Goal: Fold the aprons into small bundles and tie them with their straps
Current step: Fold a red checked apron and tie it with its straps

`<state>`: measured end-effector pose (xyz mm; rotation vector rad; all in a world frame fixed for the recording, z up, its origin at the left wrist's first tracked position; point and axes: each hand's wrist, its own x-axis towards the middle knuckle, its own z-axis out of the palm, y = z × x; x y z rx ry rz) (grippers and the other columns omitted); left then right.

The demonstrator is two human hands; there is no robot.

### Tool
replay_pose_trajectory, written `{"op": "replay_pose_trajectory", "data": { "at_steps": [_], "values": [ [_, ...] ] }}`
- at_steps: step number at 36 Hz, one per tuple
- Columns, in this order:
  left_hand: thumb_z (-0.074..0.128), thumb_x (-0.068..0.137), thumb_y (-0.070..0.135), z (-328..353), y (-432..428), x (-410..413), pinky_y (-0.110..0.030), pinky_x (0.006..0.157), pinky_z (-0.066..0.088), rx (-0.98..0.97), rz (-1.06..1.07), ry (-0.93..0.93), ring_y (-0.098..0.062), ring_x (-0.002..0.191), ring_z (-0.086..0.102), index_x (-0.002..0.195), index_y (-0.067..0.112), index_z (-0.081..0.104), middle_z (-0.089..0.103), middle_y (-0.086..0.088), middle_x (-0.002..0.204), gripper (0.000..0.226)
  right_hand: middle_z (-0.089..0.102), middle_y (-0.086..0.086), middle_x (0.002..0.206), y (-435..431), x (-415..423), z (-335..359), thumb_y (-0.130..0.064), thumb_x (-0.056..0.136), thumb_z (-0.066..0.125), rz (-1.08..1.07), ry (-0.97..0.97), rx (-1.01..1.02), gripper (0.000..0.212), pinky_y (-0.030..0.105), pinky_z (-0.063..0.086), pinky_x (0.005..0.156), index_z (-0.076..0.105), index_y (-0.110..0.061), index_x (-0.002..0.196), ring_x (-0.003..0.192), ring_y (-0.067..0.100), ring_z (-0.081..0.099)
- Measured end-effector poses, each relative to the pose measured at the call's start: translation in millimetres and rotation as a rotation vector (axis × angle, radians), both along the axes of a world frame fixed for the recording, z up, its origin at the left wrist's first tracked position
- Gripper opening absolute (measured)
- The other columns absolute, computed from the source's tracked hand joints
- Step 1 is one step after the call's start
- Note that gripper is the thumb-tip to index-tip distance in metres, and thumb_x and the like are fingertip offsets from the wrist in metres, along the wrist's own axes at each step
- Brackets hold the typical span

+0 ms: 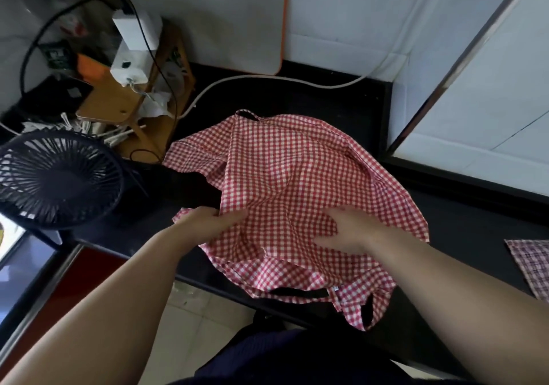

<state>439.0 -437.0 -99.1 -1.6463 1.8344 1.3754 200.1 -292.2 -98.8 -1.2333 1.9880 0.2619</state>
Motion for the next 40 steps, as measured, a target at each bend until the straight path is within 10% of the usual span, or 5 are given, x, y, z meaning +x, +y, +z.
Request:
{"op": "replay_pose_trajectory", "data": {
  "at_steps": [10,21,30,36,40],
  "values": [
    [0.05,0.098,0.036,46.2,-11.9,-35.8,-0.037,0.094,0.052,0.053,0.149,0.522,-0.019,0.099,0.069,0.109,0.022,0.067,0.071,-0.002,0.112,0.024,0.053,-0.01,0.071,-30.8,54.8,39.7,-0.058,0.077,0.067,-0.044,-0.263,-0.404,0.04,0.022,0.036,0.062,0.049,-0.024,0.068,0.071,0.008,0.051],
    [0.037,0.099,-0.005,105.6,-22.8,-73.9,-0.027,0.056,0.057,0.349,0.54,1.04,-0.018,0.078,0.071,0.125,0.023,0.044,0.06,-0.019,0.114,0.039,0.058,-0.001,0.083,-42.9,46.4,54.4,-0.019,0.1,0.043,-0.228,-0.068,-0.612,0.022,0.019,0.041,0.065,0.06,-0.008,0.107,0.076,0.015,0.059],
    [0.049,0.09,-0.003,122.3,-32.7,-86.7,-0.028,0.097,0.048,-0.316,-0.004,0.872,-0.005,0.098,0.064,0.121,0.027,0.062,0.069,0.011,0.108,0.046,0.055,0.016,0.076,-53.6,-24.1,126.9,0.006,0.091,0.041,-1.089,-0.615,-0.825,0.02,0.038,0.044,0.069,0.06,0.013,0.089,0.067,0.027,0.052],
    [0.08,0.064,0.054,94.0,-14.1,-99.8,-0.048,0.12,0.005,-0.792,-0.741,0.427,-0.029,0.148,-0.011,0.123,0.049,-0.046,-0.015,-0.015,0.159,0.139,0.06,0.01,0.071,-46.6,-39.0,154.4,-0.002,0.088,0.059,-1.03,-0.636,-0.54,0.01,0.037,0.048,0.089,0.062,0.0,0.078,0.073,0.025,0.057],
    [0.066,0.086,0.036,90.0,-6.6,-122.2,-0.039,0.105,0.034,-1.095,-0.738,0.459,-0.03,0.124,0.046,0.153,0.034,0.012,0.051,-0.012,0.132,0.086,0.062,0.011,0.07,-37.9,-42.1,156.7,-0.003,0.086,0.06,-1.019,-0.604,-0.463,0.007,0.034,0.053,0.075,0.061,0.001,0.081,0.065,0.022,0.059]
  ]
}}
